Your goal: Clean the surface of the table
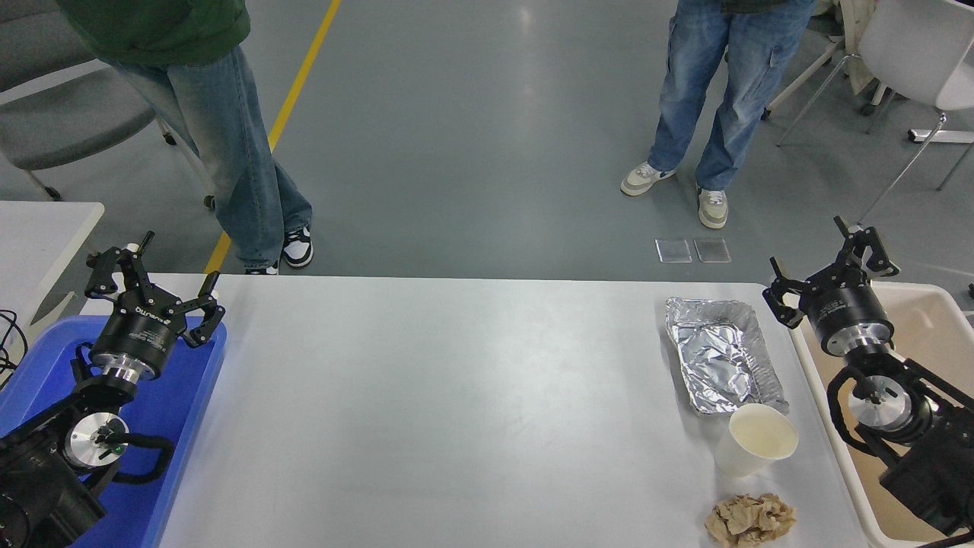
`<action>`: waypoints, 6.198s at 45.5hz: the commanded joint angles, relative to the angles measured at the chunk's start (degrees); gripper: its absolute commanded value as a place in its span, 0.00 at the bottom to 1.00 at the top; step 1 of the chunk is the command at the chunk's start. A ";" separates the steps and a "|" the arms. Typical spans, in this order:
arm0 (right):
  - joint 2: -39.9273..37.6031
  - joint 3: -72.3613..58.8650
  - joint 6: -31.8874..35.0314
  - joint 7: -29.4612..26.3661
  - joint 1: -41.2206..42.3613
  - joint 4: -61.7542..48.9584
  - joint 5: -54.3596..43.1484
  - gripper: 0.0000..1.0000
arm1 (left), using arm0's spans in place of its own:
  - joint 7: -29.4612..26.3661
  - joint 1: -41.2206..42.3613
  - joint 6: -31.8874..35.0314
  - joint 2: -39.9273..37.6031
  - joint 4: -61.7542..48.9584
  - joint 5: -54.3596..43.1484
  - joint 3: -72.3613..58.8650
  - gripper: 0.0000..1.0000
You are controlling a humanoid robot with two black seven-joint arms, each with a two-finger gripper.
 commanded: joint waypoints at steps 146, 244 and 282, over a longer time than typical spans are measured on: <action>-31.81 -29.05 -7.00 -18.77 0.65 42.33 -96.13 0.85 | 0.00 0.00 -0.18 0.00 -0.06 0.00 -0.08 1.00; -62.48 -34.41 5.30 -8.22 29.03 61.05 -84.35 0.00 | 0.00 0.00 -0.18 0.00 0.03 0.00 -0.08 1.00; -50.19 -42.76 -9.28 -8.57 18.95 23.45 -57.38 0.00 | 0.00 0.00 -0.18 0.00 0.03 0.00 -0.08 1.00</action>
